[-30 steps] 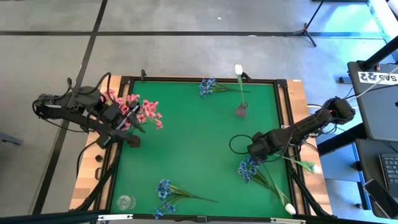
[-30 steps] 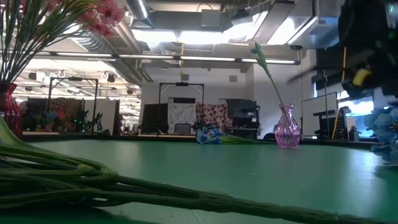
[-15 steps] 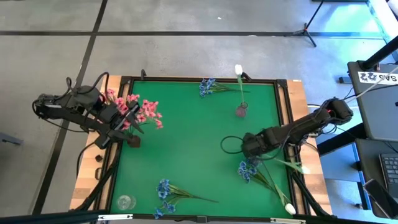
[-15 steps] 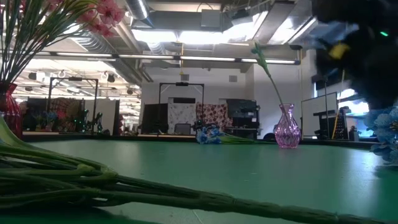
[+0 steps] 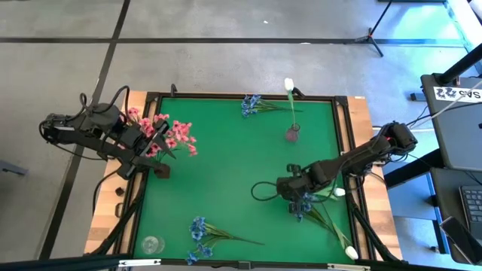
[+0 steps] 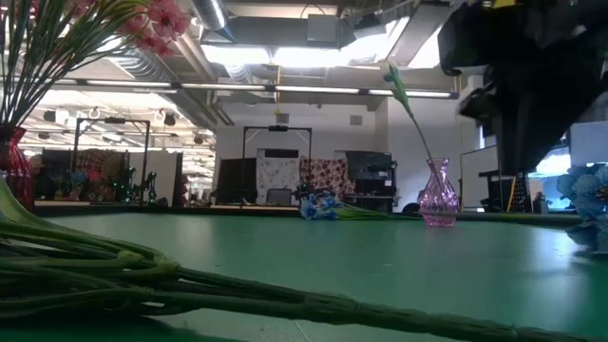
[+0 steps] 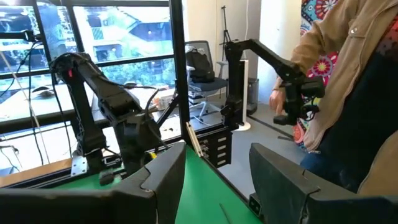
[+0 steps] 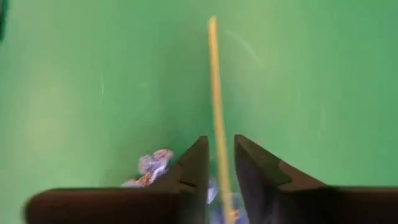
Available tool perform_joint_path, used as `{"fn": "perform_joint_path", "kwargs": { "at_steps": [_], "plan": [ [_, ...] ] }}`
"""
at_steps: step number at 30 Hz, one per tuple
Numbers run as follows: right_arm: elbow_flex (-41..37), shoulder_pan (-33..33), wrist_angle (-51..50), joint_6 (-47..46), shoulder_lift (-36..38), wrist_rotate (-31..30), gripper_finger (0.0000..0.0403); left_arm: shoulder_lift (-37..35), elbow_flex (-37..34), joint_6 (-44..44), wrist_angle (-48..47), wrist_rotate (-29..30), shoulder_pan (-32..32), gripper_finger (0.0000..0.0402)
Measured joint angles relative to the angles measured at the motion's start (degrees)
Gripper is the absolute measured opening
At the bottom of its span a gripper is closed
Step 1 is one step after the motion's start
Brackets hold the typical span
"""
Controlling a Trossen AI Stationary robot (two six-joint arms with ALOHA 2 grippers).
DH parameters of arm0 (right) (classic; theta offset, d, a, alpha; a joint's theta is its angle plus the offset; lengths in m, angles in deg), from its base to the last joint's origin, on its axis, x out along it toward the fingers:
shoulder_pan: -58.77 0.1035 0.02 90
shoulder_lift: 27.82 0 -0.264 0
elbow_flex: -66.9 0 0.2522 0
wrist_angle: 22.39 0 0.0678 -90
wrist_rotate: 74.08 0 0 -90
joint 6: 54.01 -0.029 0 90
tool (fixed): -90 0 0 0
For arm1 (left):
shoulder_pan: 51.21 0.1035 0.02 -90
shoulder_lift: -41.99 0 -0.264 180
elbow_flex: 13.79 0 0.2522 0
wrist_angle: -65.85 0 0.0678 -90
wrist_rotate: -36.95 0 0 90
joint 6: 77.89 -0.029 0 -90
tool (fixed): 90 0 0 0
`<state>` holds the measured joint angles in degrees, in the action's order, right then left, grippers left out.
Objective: Sort flowers into vase by color
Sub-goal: Put the top white flower into the violet vase
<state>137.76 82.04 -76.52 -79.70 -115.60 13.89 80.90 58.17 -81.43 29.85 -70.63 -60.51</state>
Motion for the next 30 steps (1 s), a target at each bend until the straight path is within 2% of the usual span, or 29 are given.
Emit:
{"fn": "perform_joint_path", "kwargs": {
  "at_steps": [3, 6, 8, 11, 16, 18, 24, 30],
  "plan": [
    [3.5, 0.8, -6.8, -20.3, 0.2, 0.0, 0.0133, 0.0, 0.0, 0.2, 0.0, 0.1, 0.0, 0.0174],
    [6.3, 0.9, -18.7, -53.2, 0.2, 0.2, 0.0177, 0.0, 0.0, 0.2, 0.0, 0.1, 0.0, 0.0174],
    [6.9, 1.9, -24.2, -71.4, 0.2, 1.1, 0.0199, 0.0, 0.0, -0.1, 0.0, 0.1, 0.0, 0.0174],
    [5.4, 3.8, -29.4, -88.1, 0.3, 2.1, 0.0221, 0.0, 0.0, -2.6, 0.0, 0.2, 0.0, 0.0174],
    [0.5, 6.3, -26.8, -112.9, 0.3, 3.6, 0.0233, 0.0, 0.0, -4.5, 0.0, 0.5, 0.0, 0.0174],
    [-1.6, 6.8, -22.8, -117.5, 0.2, 4.2, 0.0234, 0.0, 0.0, -4.1, 0.0, 0.5, 0.0, 0.0174],
    [-10.4, 3.1, -12.9, -118.6, -0.7, 6.7, 0.0234, -0.5, 0.0, -1.2, 0.0, 0.4, 0.0, 0.0174],
    [-15.0, -1.3, -10.8, -116.9, -0.3, 7.7, 0.0234, -0.5, 0.0, 2.5, 0.0, 0.3, 0.0, 0.0174]
  ]
}}
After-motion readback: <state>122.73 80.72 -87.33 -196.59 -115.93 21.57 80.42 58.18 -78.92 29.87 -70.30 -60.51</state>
